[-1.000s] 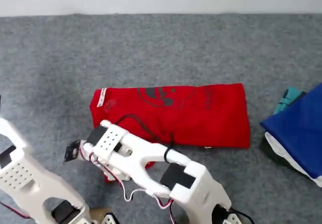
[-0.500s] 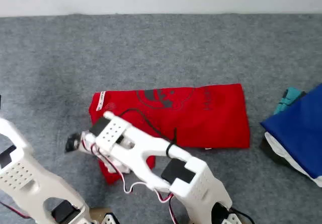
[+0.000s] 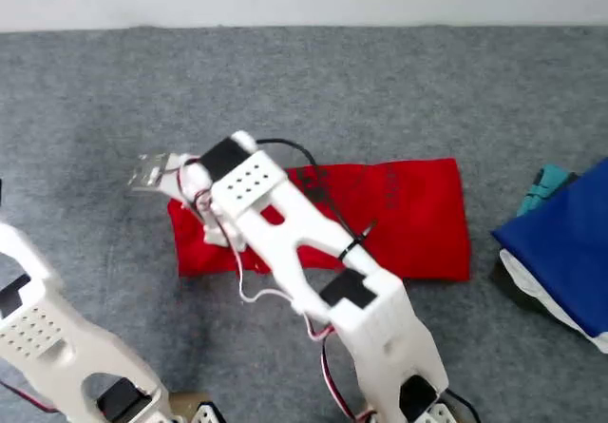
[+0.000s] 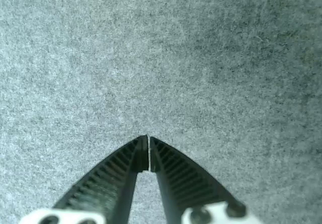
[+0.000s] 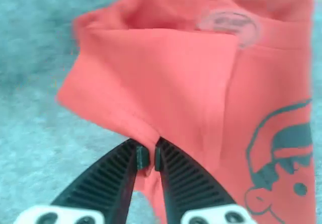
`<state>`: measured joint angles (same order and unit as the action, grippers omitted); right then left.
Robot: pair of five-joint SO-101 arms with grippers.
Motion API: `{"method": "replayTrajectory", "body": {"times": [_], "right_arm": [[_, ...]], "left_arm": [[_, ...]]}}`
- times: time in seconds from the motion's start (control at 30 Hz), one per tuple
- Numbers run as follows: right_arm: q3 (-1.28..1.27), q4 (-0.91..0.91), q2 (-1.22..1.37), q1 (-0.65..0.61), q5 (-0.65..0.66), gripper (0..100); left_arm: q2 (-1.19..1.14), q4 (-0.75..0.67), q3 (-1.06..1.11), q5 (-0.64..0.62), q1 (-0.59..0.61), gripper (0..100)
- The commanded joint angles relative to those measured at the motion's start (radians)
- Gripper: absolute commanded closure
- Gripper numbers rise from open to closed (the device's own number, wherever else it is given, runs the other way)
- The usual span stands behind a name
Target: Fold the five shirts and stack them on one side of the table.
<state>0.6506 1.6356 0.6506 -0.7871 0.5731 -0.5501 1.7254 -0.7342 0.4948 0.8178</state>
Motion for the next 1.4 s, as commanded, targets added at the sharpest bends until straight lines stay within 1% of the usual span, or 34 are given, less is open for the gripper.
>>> {"method": "replayTrajectory", "body": {"times": [0.0, 0.13, 0.17, 0.2, 0.3, 0.4, 0.5, 0.63, 0.7, 0.8, 0.97, 1.07, 1.13, 1.23, 1.37], "right_arm": [[0.109, 0.021, 0.056, 0.053, 0.003, 95.9], [0.196, 0.071, 0.142, 0.076, 0.003, 79.6], [0.226, 0.082, 0.162, 0.088, 0.003, 76.3], [0.252, 0.090, 0.179, 0.101, 0.003, 75.3], [0.316, 0.091, 0.220, 0.156, 0.003, 76.8], [0.384, 0.124, 0.237, 0.183, 0.005, 79.0], [0.434, 0.162, 0.228, 0.166, 0.003, 83.4], [0.425, 0.163, 0.140, 0.113, 0.003, 93.6], [0.385, 0.163, 0.085, 0.074, 0.000, 96.9], [0.239, 0.163, -0.016, 0.036, -0.037, 98.0], [-0.051, 0.159, -0.119, 0.025, -0.043, 98.1], [-0.123, 0.143, -0.116, 0.071, -0.040, 98.1], [-0.137, 0.099, -0.088, 0.133, -0.037, 98.1], [-0.137, 0.056, -0.002, 0.211, 0.015, 98.1], [-0.127, 0.012, 0.097, 0.263, 0.051, 98.1]], "left_arm": [[0.012, -0.002, -0.010, 0.006, -0.006, 98], [0.012, -0.002, -0.010, 0.006, -0.006, 98], [0.012, -0.002, -0.010, 0.006, -0.006, 98], [0.012, -0.002, -0.010, 0.006, -0.006, 98], [0.012, -0.002, -0.010, 0.006, -0.006, 98], [0.012, -0.002, -0.010, 0.006, -0.005, 98], [0.012, -0.002, -0.010, 0.006, -0.006, 98], [0.015, -0.002, -0.010, 0.006, -0.008, 98], [0.018, -0.002, -0.010, 0.006, -0.008, 98], [0.020, -0.002, -0.012, 0.008, -0.008, 98], [0.020, 0.000, -0.012, 0.008, -0.006, 98], [0.020, 0.000, -0.012, 0.008, -0.009, 98], [0.020, 0.000, -0.012, 0.008, -0.011, 98], [0.020, 0.002, -0.012, 0.008, -0.011, 98], [0.020, 0.005, -0.012, 0.008, -0.009, 98]]}}
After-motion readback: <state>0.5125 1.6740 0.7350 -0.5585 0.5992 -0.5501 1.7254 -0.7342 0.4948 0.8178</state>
